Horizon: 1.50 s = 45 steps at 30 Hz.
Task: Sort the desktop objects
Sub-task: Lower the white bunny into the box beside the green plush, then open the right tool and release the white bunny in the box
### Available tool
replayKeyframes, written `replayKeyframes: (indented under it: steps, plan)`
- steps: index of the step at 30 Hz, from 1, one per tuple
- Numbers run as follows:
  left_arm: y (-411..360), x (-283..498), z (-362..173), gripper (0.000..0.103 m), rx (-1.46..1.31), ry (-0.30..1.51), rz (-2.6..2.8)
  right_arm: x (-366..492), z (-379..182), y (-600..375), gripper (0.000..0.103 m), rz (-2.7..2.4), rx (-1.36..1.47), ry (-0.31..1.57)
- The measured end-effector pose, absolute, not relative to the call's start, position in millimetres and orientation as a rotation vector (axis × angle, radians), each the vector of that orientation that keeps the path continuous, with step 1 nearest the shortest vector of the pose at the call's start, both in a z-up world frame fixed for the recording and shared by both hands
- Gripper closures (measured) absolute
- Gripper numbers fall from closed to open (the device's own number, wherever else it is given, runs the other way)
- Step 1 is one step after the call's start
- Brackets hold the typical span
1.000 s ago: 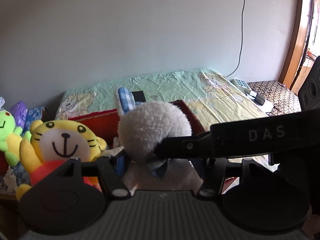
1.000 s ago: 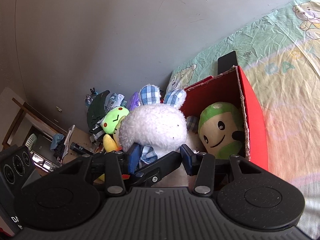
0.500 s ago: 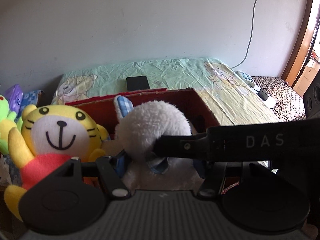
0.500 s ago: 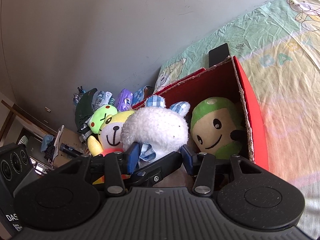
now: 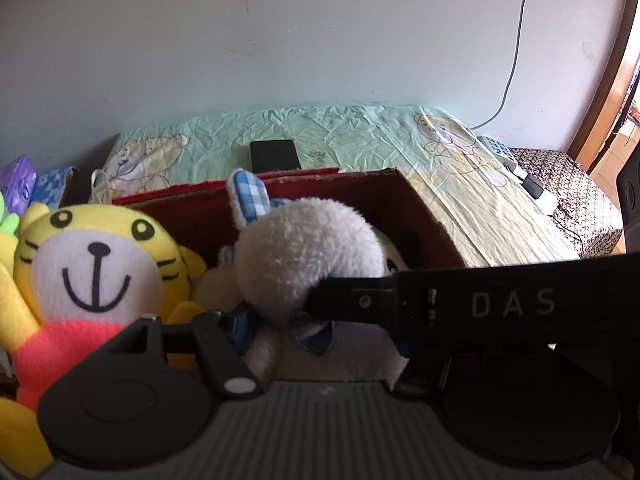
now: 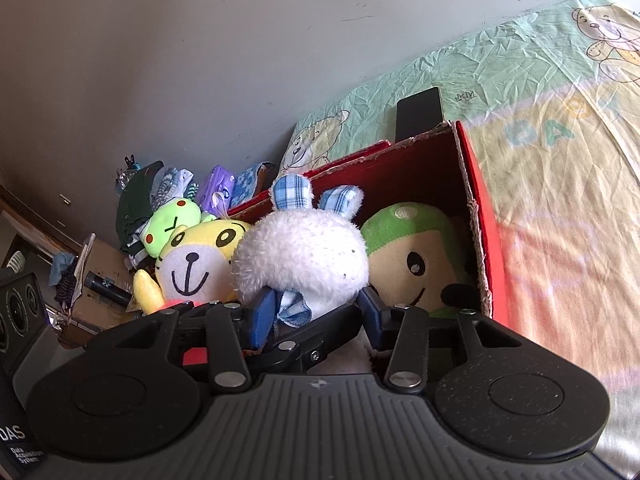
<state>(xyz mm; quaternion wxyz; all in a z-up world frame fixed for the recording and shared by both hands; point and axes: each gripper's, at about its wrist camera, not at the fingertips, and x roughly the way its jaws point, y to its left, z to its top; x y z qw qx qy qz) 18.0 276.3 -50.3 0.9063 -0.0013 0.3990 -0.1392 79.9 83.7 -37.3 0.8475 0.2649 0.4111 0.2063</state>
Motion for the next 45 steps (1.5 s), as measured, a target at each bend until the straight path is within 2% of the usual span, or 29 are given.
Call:
replayKeyframes:
  steps: [6, 10, 13, 16, 21, 23, 26, 35, 39, 42, 45]
  plan:
    - [274, 8, -56, 0.04, 0.022, 0.851, -0.307, 76, -29, 96, 0.059, 0.431, 0.405, 0.914]
    - [279, 7, -55, 0.039, 0.014, 0.855, -0.317, 74, -30, 91, 0.059, 0.434, 0.44, 0.916]
    - [284, 3, -51, 0.035, 0.023, 0.841, -0.312, 71, -26, 91, 0.054, 0.436, 0.441, 0.908]
    - [289, -4, -45, 0.035, 0.029, 0.82, -0.315, 64, -19, 85, 0.048, 0.44, 0.453, 0.87]
    - [291, -16, -37, 0.036, 0.031, 0.773, -0.337, 68, -9, 72, 0.052, 0.418, 0.561, 0.769]
    - [290, -16, -38, 0.038, 0.024, 0.778, -0.358, 75, -10, 77, 0.063, 0.401, 0.55, 0.754]
    - [282, -15, -43, 0.04, 0.034, 0.794, -0.375, 83, -15, 87, 0.068, 0.407, 0.534, 0.762]
    - [272, -13, -60, 0.033, 0.041, 0.823, -0.378, 86, -33, 87, 0.066, 0.385, 0.48, 0.822]
    - [276, -13, -61, 0.033, 0.04, 0.827, -0.369, 83, -32, 86, 0.064, 0.398, 0.501, 0.807]
    - [284, -11, -54, 0.037, 0.013, 0.833, -0.341, 79, -25, 81, 0.061, 0.386, 0.535, 0.785]
    - [289, -10, -49, 0.035, 0.019, 0.83, -0.296, 72, -16, 82, 0.061, 0.358, 0.481, 0.757]
